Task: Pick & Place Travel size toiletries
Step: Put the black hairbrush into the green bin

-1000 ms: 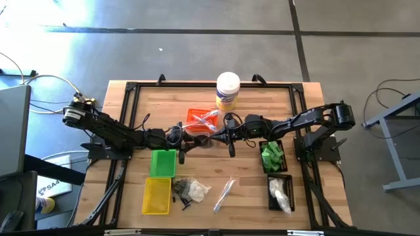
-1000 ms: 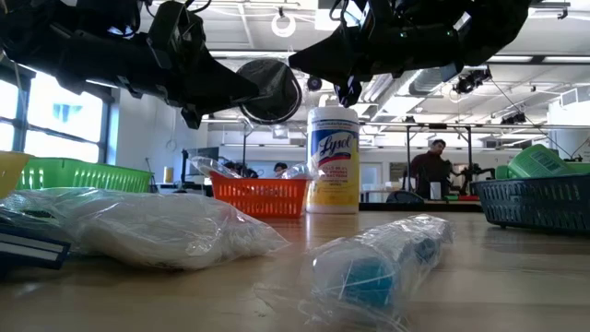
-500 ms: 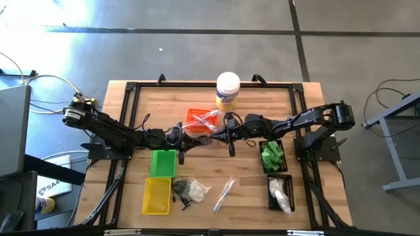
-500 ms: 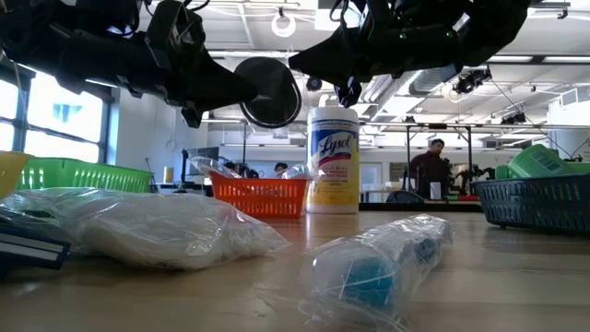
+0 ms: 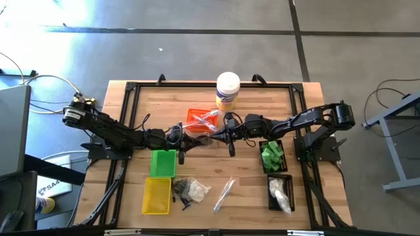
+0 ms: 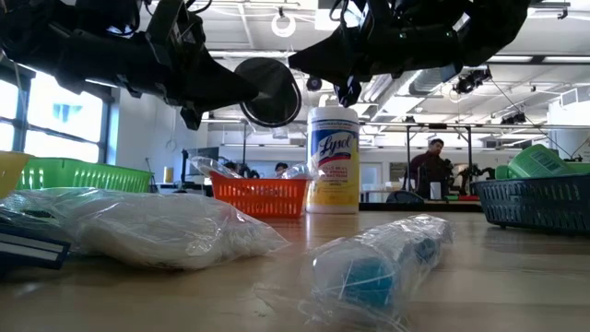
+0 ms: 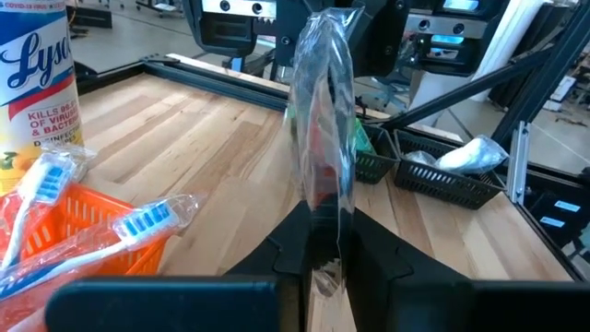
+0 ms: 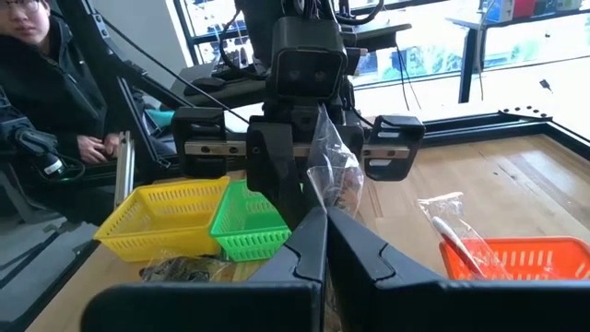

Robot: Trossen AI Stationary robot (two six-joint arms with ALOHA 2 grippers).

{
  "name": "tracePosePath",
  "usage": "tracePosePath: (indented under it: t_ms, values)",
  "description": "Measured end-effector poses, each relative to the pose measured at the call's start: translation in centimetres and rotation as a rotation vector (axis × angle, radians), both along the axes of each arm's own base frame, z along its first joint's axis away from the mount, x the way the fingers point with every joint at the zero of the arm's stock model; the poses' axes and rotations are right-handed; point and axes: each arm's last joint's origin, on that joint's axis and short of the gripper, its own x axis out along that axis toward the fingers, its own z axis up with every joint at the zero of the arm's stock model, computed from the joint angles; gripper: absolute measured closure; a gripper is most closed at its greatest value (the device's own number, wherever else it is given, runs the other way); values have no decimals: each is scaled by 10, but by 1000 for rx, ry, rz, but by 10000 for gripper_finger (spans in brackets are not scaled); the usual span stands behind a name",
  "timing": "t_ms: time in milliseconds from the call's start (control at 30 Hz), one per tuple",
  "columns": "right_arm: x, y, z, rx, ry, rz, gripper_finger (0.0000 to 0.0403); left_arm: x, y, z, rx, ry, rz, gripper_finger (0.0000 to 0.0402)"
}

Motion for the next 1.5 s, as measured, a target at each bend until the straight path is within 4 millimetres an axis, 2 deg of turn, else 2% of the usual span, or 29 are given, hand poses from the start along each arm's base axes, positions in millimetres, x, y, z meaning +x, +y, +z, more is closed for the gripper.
tracePosePath:
  t_ms: [167,700,867,1033,1233,1333,1500]
  values:
    - [0,0,0,0,-1,4,401,0,0,0,48,8,1,360]
    - [0,0,2,-9,-20,7,391,0,0,-1,26,10,1,376]
    - [0,0,2,-31,-23,13,349,0,0,-1,23,11,-12,376]
    - [0,1,3,-26,-24,57,269,0,0,-1,26,10,-14,376]
    - [-15,-3,28,-54,-44,6,185,-4,0,3,28,27,-15,376]
    - [-27,-9,43,-89,-49,-37,167,-9,1,9,30,40,-14,376]
    - [-43,-21,61,-146,-59,-161,166,-21,3,21,26,52,-3,376]
